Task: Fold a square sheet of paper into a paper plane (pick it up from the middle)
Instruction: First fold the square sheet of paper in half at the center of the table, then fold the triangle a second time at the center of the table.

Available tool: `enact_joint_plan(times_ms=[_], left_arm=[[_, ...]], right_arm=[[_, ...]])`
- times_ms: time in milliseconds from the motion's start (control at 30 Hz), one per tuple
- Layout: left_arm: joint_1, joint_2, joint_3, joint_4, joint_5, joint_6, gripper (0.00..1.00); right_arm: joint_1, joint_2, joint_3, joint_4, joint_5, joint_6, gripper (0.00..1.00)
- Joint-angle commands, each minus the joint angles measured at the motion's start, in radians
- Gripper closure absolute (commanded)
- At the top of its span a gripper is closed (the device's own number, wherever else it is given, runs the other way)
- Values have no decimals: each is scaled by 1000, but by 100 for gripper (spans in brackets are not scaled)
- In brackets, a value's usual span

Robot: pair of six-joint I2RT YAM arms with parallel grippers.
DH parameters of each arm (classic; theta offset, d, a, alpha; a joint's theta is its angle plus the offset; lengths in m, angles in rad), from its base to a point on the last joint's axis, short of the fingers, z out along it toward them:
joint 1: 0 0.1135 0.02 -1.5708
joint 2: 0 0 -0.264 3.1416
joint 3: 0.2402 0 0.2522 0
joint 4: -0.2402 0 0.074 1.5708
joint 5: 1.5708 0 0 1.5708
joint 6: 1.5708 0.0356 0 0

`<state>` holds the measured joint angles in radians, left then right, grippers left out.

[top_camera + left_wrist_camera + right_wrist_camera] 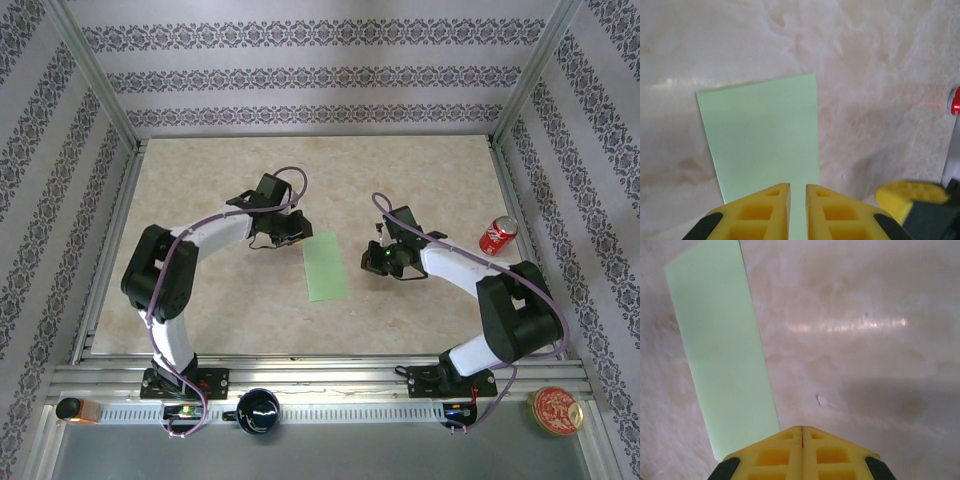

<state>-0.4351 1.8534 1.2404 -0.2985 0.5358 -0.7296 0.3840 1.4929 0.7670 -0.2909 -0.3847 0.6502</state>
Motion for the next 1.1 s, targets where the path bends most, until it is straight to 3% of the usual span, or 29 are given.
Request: enact_joint_plan(times_ms=[0, 433, 733, 1067], left_arm=[[28, 63, 37, 36, 54, -1, 85], [43, 174, 45, 136, 107, -40, 85], [53, 193, -59, 202, 92, -61, 87], [65, 188, -81, 219, 104, -56, 87]], right_arm=[[16, -51, -47, 47, -42, 74, 93], [56, -99, -122, 96, -88, 152, 89], [58, -84, -157, 131, -138, 203, 74], [62, -45, -199, 287, -218, 313, 67]])
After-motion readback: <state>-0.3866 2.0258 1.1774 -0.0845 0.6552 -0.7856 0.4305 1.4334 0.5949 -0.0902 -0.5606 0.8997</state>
